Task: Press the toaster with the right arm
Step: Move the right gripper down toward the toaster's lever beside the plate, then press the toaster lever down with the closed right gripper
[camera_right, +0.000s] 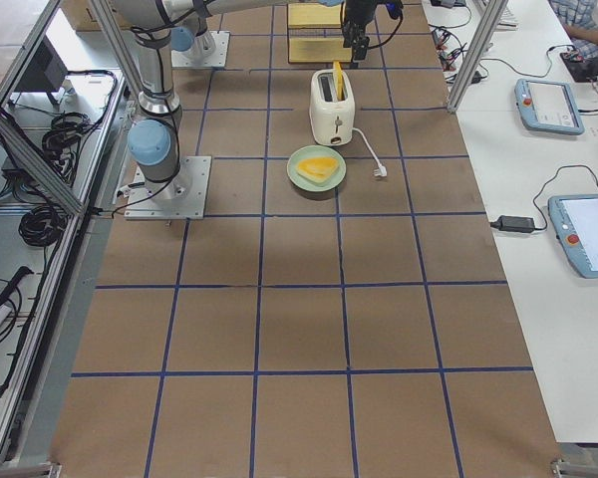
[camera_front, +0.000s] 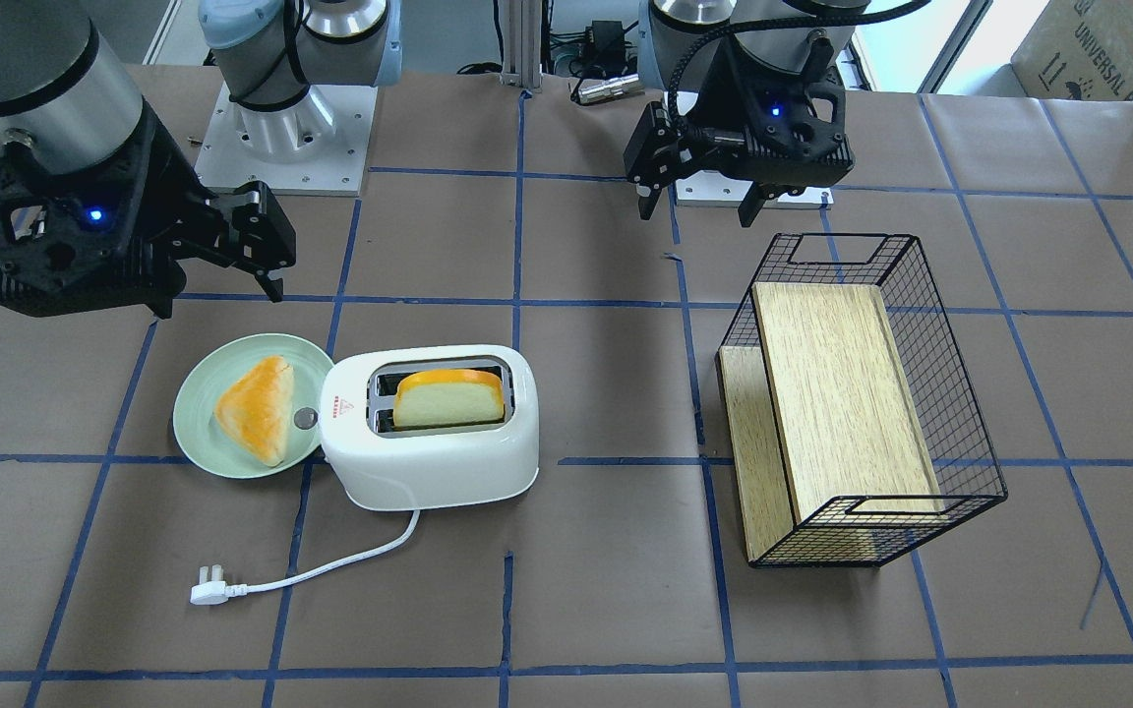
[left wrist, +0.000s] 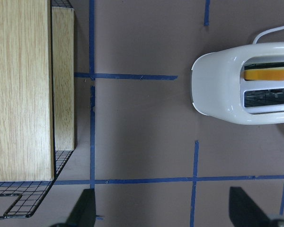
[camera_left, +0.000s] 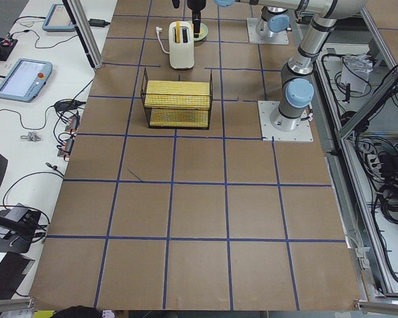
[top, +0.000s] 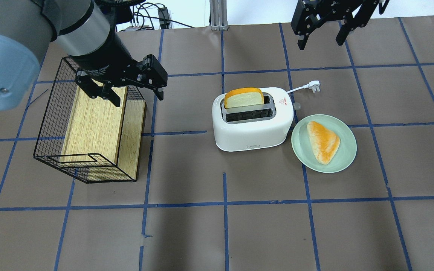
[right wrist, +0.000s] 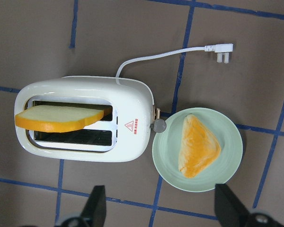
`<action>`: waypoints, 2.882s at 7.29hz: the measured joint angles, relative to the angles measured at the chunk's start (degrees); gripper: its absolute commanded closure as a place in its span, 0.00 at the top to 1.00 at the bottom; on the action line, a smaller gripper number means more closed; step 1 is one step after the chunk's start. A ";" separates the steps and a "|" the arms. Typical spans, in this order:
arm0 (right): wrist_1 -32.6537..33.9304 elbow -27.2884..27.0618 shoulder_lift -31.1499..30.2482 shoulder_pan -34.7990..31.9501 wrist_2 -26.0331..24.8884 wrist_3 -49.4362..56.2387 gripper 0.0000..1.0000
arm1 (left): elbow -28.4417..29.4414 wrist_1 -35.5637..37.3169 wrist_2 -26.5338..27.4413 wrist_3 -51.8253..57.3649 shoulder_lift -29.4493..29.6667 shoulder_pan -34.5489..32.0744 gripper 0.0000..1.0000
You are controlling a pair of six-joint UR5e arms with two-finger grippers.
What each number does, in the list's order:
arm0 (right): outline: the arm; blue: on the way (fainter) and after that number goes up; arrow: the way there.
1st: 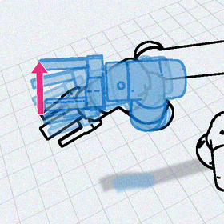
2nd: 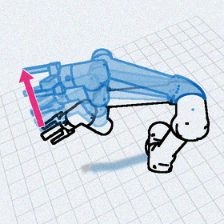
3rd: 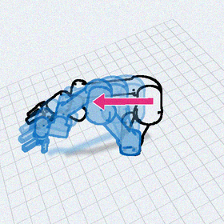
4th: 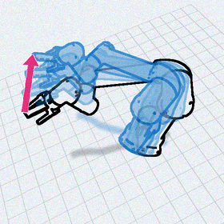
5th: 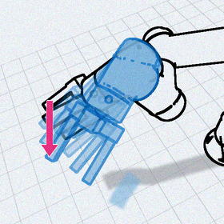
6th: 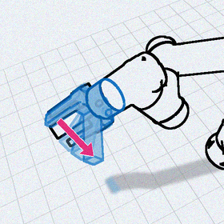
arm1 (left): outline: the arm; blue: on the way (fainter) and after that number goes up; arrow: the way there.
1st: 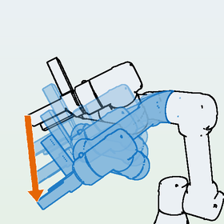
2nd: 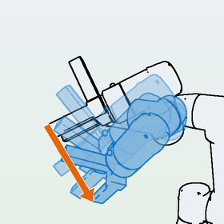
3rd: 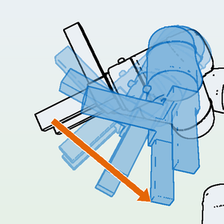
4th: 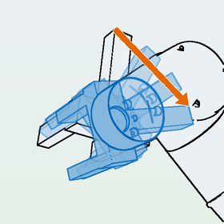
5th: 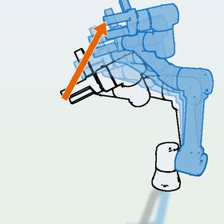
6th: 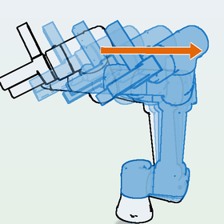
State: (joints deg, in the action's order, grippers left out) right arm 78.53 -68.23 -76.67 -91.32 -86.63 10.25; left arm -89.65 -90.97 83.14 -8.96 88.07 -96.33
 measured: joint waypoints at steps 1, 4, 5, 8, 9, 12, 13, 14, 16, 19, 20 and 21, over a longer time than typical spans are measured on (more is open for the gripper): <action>0.19 0.02 0.26 -0.29 -0.29 4.56 0.25 | 0.00 0.00 0.00 0.00 0.00 0.00 1.00; 0.71 -0.23 0.35 -0.66 -0.78 21.29 0.13 | 0.00 0.00 0.00 0.00 0.00 0.00 1.00; 1.39 -0.61 0.67 -0.68 -0.83 28.85 0.08 | 0.00 0.00 0.00 0.00 0.00 0.00 1.00; 3.99 -4.38 0.88 -0.70 -1.73 38.29 0.07 | 0.04 0.00 0.00 0.00 0.00 0.00 1.00; 6.84 -7.24 0.69 -0.70 -2.06 40.67 0.07 | 0.06 0.00 0.00 0.00 0.00 0.00 1.00; 15.57 -15.02 0.18 -0.74 -3.56 49.82 0.06 | 0.01 0.00 0.00 0.00 0.00 0.00 1.00; 18.10 -17.47 -0.33 -0.73 -5.86 55.64 0.06 | 0.01 0.00 0.00 0.00 0.00 0.00 1.00; 20.81 -19.78 -0.71 -0.72 -7.21 60.52 0.06 | 0.00 0.00 0.00 0.00 0.00 0.00 1.00; 24.42 -23.71 -1.00 -1.42 -7.60 64.17 0.05 | 0.00 0.00 0.00 0.00 0.00 0.00 1.00; 25.66 -26.67 -1.16 -2.32 -6.16 65.86 0.04 | 0.00 0.00 0.00 0.00 0.00 0.00 1.00; 26.71 -27.42 -1.12 -2.37 -5.90 66.85 0.05 | 0.00 0.00 0.00 0.00 0.00 0.00 1.00; 28.96 -28.59 -1.04 -2.39 -5.80 68.71 0.05 | 0.00 0.00 0.00 0.00 0.00 0.00 1.00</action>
State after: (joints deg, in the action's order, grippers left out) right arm 107.49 -96.81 -77.72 -93.72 -92.43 78.96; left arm -89.65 -90.97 83.14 -8.96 88.07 -96.33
